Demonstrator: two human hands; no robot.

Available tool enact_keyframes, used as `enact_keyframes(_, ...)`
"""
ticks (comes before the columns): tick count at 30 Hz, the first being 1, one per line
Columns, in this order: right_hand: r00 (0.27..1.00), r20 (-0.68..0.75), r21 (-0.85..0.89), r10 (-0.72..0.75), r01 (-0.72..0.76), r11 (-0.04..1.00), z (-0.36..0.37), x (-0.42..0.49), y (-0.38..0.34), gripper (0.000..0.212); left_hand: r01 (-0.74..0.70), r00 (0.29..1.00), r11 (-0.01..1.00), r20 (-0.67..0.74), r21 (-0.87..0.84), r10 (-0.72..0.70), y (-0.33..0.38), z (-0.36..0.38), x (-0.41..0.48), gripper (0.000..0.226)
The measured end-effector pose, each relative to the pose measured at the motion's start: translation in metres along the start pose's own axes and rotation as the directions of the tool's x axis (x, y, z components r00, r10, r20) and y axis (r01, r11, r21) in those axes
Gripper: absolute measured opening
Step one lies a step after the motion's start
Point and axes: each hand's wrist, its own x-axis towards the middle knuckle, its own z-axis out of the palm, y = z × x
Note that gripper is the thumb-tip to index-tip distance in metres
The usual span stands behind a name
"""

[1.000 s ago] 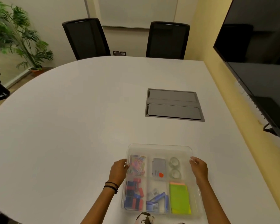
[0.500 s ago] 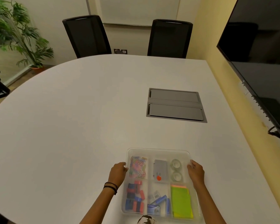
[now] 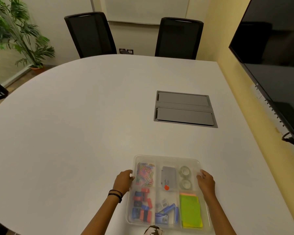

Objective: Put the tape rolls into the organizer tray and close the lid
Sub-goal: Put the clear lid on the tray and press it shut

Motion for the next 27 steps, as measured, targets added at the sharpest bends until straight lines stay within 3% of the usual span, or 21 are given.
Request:
enact_keyframes(4,0.999,-0.014,0.011,0.032,-0.032,0.999,-0.009,0.005,0.006,0.015,0.009,0.999,0.998,0.042,-0.068,-0.006,-0.003,-0.001,-0.002,0.028)
enact_keyframes(7,0.999,0.004,-0.019,0.047,-0.047,0.999,-0.016,0.010,0.012,0.031,0.004,0.999,0.998,0.043,-0.067,-0.001,-0.003,0.000,-0.002,0.025)
enact_keyframes(11,0.998,0.059,-0.035,0.026,-0.024,0.999,-0.010,0.012,0.015,0.034,0.015,0.996,0.997,0.090,-0.079,-0.008,-0.002,-0.002,0.002,0.009)
enact_keyframes(16,0.999,-0.033,0.010,-0.043,0.043,0.999,0.006,0.007,0.015,0.038,0.066,0.993,0.985,0.111,-0.161,-0.049,0.001,-0.007,0.010,0.008)
enact_keyframes(27,0.975,-0.141,-0.078,-0.171,0.162,0.984,0.020,0.007,0.022,0.038,0.088,0.973,0.974,0.229,-0.210,-0.038,-0.004,-0.009,0.021,0.012)
